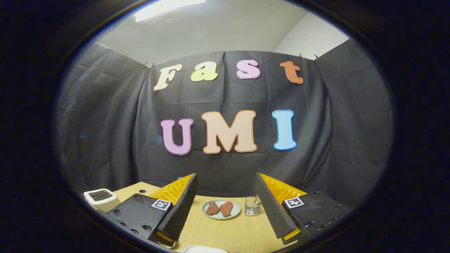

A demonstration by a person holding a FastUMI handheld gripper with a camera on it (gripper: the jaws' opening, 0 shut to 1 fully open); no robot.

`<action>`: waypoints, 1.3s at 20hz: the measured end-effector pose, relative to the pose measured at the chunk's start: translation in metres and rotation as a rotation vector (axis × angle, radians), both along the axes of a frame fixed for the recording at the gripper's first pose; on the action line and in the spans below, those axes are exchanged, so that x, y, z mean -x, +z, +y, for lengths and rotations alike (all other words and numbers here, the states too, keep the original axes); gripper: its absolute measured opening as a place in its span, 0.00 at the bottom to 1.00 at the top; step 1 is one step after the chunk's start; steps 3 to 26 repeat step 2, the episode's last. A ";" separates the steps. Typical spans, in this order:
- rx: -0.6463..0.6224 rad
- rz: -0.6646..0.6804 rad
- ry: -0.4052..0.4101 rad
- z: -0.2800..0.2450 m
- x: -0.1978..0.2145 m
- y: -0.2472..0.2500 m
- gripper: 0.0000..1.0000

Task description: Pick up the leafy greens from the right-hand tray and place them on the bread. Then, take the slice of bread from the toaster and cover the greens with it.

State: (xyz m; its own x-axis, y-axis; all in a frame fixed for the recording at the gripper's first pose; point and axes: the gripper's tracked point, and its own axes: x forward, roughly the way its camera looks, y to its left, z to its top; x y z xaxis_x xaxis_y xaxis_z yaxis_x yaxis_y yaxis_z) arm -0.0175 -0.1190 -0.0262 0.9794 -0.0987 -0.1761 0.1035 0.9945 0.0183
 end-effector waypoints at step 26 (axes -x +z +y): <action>0.005 -0.002 -0.002 -0.001 -0.001 0.002 1.00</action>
